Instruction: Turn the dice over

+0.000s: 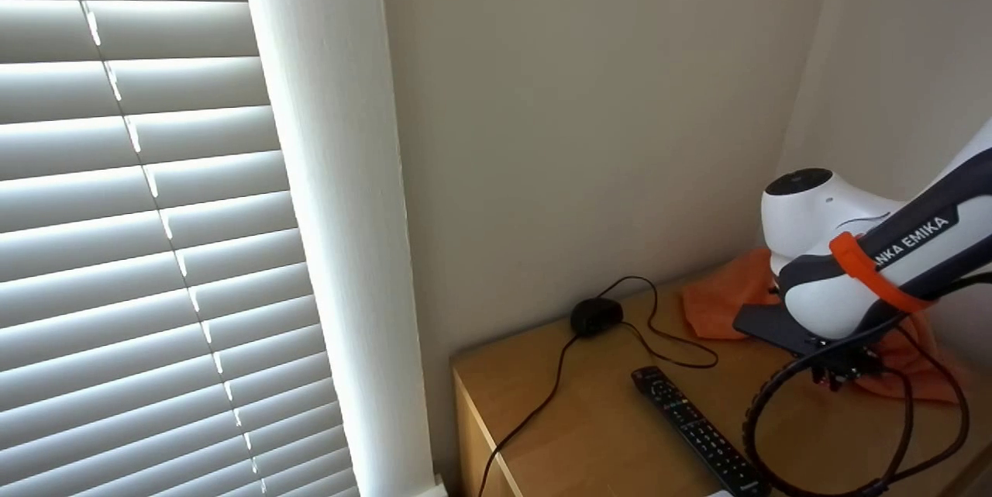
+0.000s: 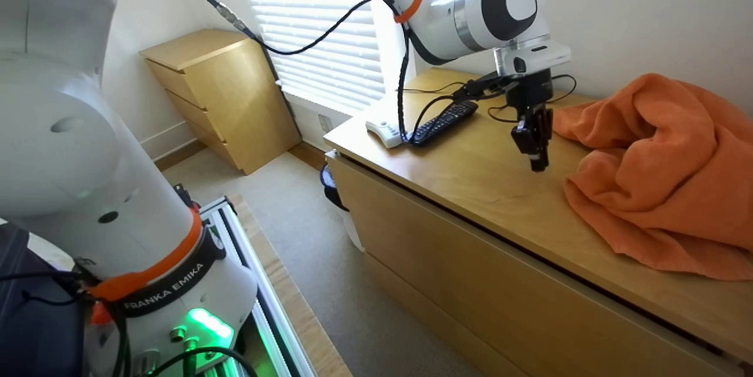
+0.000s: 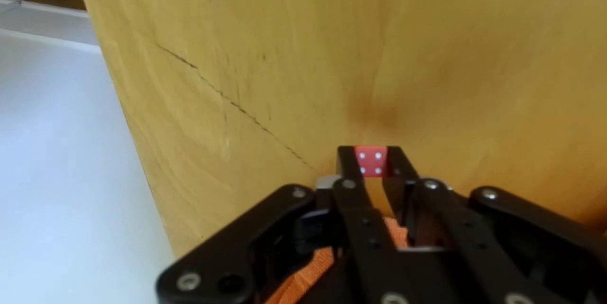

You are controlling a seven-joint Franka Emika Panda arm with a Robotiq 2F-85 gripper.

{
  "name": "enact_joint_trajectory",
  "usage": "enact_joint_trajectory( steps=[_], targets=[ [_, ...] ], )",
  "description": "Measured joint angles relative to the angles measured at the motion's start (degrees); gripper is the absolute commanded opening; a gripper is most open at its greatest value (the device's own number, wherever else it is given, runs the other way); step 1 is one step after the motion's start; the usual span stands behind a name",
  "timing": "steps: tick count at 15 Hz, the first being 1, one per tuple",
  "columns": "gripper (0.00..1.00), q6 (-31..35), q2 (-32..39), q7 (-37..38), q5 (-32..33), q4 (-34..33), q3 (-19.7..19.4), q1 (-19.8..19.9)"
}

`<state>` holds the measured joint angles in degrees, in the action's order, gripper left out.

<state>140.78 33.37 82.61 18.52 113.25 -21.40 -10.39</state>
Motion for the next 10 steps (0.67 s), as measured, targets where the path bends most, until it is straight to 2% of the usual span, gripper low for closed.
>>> enact_joint_trajectory(
  steps=[3,9,10],
  targets=[
    [0.05,2.2,1.2,6.8,5.6,0.5,-1.4,-1.6],
    [0.05,3.8,1.9,17.2,11.9,1.2,-2.3,-3.7],
    [0.12,3.8,2.0,18.5,12.8,1.3,-2.3,-4.0]
  ],
)
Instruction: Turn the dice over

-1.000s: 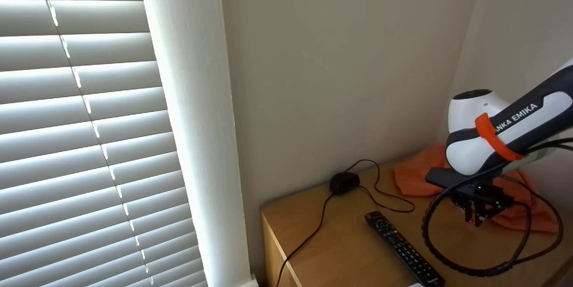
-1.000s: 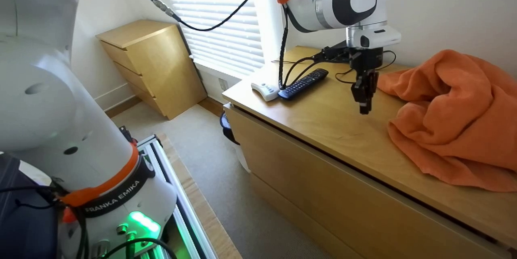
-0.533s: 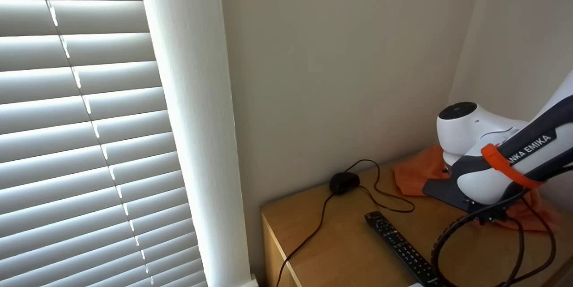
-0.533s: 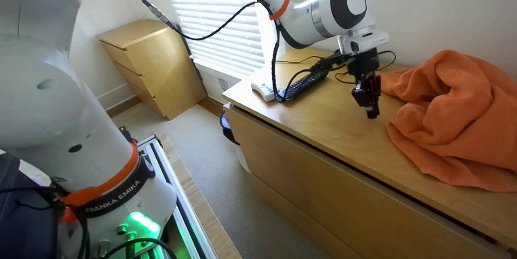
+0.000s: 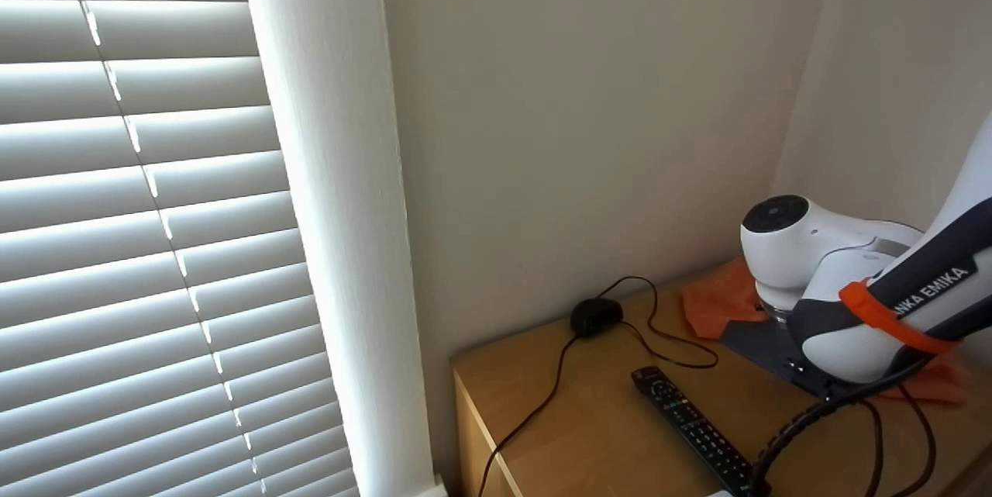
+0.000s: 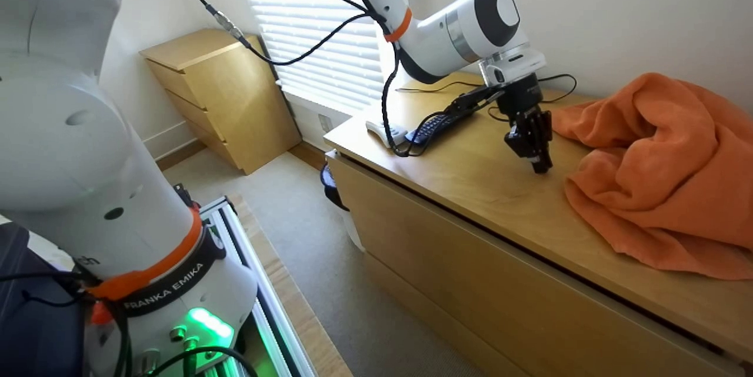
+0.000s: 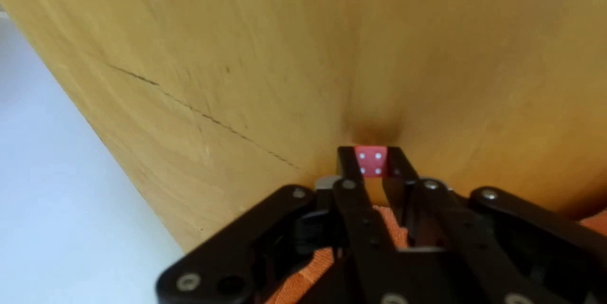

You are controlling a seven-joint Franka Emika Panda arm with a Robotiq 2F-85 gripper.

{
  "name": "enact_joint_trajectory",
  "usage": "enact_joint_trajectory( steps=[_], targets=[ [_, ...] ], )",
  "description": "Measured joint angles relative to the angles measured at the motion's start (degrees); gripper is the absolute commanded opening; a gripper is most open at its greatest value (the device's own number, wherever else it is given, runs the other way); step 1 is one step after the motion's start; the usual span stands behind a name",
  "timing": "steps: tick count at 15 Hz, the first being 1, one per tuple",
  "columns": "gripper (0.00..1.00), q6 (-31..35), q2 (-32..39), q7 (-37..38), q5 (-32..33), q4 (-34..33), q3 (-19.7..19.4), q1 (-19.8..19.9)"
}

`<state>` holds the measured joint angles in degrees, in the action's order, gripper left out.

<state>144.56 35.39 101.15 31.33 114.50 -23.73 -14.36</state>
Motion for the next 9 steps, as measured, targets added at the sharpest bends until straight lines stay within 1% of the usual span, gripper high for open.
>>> enact_joint_trajectory(
  steps=[1,2,3,5,6,7,8,9],
  targets=[
    [0.23,0.0,0.1,1.1,0.8,0.0,0.0,-0.2],
    [0.29,0.0,0.1,2.0,1.6,0.0,0.0,-0.3],
    [0.39,0.0,0.1,2.9,2.3,0.1,0.0,-0.5],
    [0.39,0.0,0.3,4.4,3.6,0.2,0.2,-0.6],
    [0.44,0.0,0.3,5.1,4.1,0.3,0.3,-0.6],
    [0.45,0.0,0.4,5.7,4.6,0.4,0.4,-0.6],
    [0.56,0.0,0.4,6.2,5.2,0.4,0.5,-0.6],
    [0.70,0.0,0.4,6.7,5.6,0.5,0.6,-0.6]
  ],
)
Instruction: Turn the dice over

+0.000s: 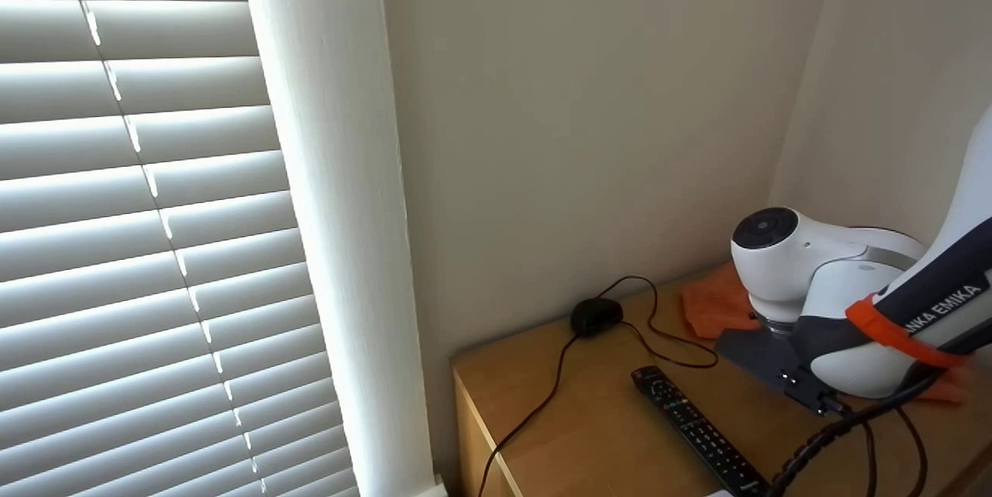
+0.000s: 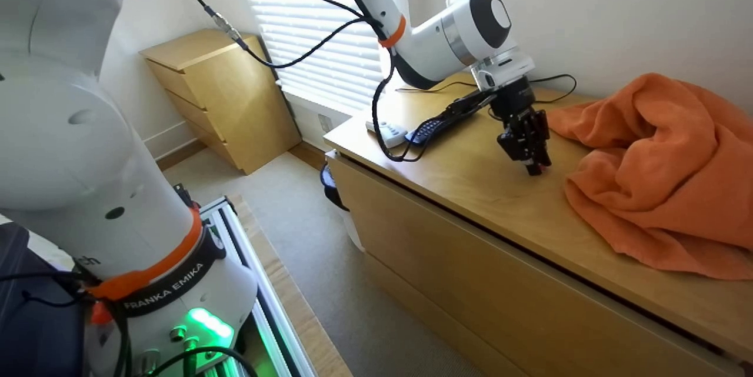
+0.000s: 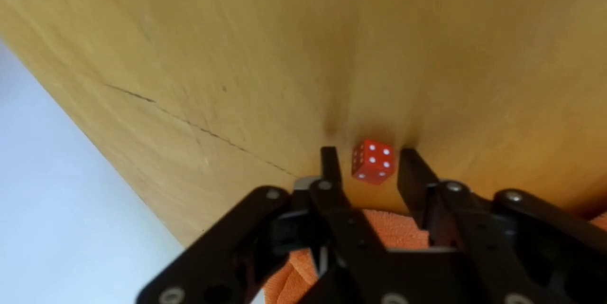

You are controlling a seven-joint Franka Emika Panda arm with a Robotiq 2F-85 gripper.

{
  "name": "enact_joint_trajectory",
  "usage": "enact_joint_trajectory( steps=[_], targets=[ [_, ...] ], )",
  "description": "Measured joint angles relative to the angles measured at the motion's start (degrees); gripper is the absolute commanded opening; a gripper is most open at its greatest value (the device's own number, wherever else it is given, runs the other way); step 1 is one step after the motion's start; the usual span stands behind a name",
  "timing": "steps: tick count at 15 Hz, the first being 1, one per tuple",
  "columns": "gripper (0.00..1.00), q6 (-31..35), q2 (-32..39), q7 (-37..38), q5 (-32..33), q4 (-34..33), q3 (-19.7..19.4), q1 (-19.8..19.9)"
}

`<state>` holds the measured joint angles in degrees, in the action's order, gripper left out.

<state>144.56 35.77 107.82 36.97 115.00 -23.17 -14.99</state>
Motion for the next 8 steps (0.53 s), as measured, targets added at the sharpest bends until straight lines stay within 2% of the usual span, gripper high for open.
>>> enact_joint_trajectory(
  steps=[3,4,8],
  targets=[
    [0.94,0.0,-0.1,0.8,0.6,0.3,0.4,0.2],
    [0.99,0.0,-0.3,0.8,0.6,0.4,0.8,0.5],
    [1.00,0.0,-2.0,-1.2,0.3,0.6,3.1,2.9]
  ],
)
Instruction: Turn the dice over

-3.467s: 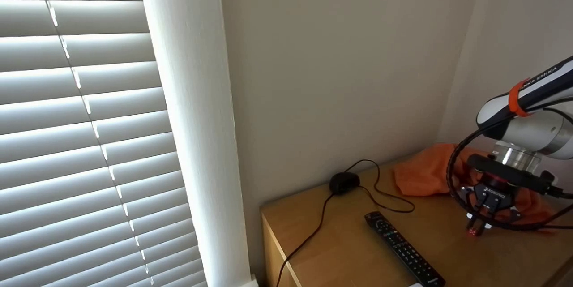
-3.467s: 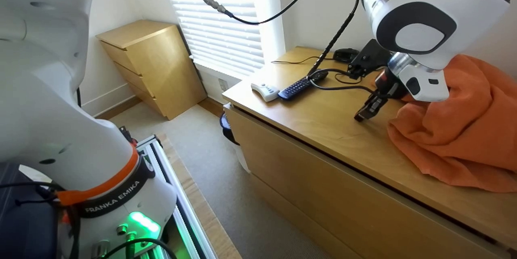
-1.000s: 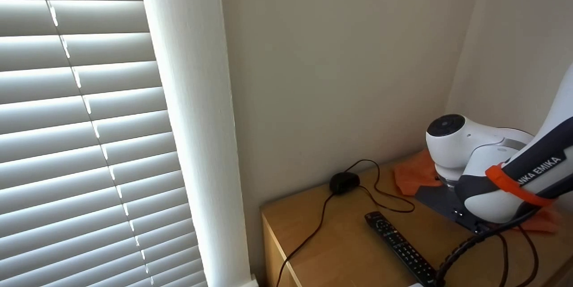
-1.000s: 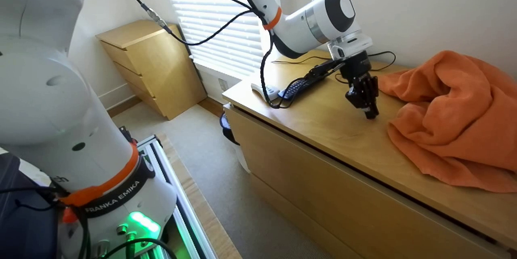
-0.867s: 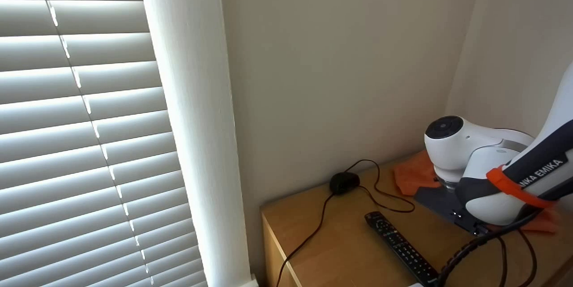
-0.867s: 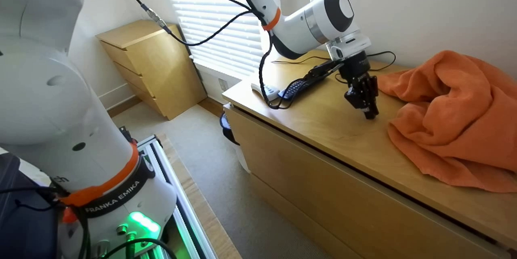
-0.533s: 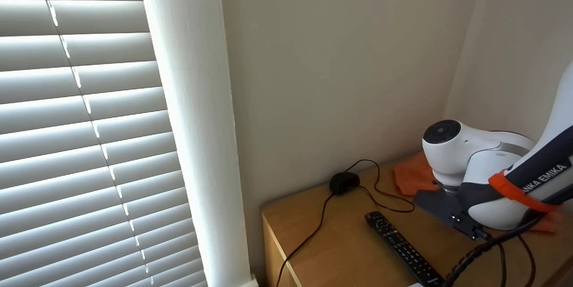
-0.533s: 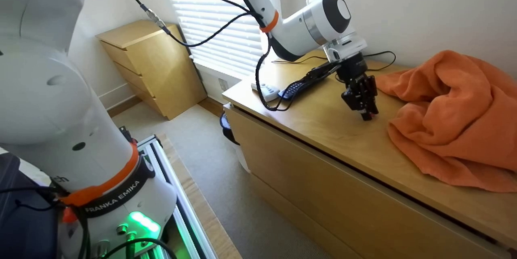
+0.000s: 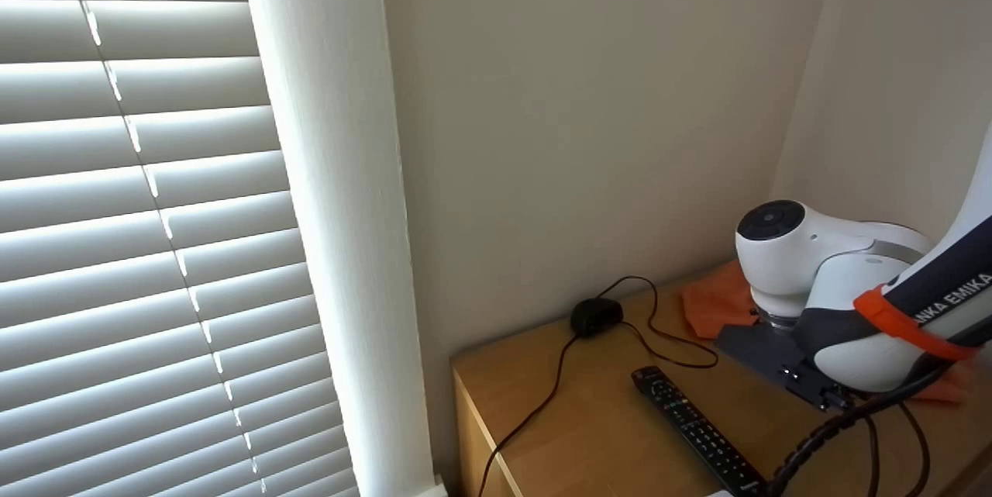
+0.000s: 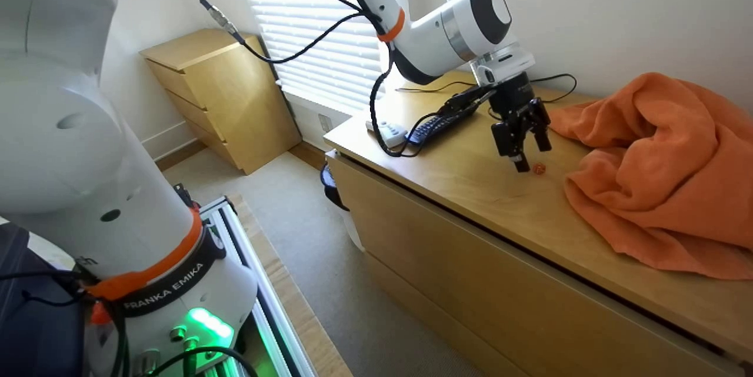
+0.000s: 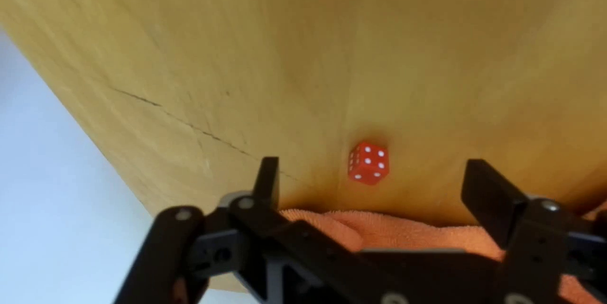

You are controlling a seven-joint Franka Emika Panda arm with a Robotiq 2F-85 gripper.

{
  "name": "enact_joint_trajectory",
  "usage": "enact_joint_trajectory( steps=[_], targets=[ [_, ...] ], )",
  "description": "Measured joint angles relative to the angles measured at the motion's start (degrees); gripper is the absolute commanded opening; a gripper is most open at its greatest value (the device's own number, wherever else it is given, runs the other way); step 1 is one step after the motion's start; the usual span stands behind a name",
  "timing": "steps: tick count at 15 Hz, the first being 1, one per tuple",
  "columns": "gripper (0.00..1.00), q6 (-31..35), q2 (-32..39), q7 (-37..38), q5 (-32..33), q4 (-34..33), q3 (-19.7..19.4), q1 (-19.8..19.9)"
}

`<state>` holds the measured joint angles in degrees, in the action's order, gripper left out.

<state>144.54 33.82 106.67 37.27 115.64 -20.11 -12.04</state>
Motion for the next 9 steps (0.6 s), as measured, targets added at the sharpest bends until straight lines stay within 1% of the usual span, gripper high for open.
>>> enact_joint_trajectory(
  steps=[4,6,9],
  targets=[
    [1.00,-0.6,-3.6,-4.1,-0.8,0.5,1.6,3.1],
    [1.00,-1.7,-5.5,-7.4,-1.9,0.6,2.3,4.9],
    [1.00,-3.2,-8.4,-15.4,-7.2,1.0,4.0,8.4]
  ],
)
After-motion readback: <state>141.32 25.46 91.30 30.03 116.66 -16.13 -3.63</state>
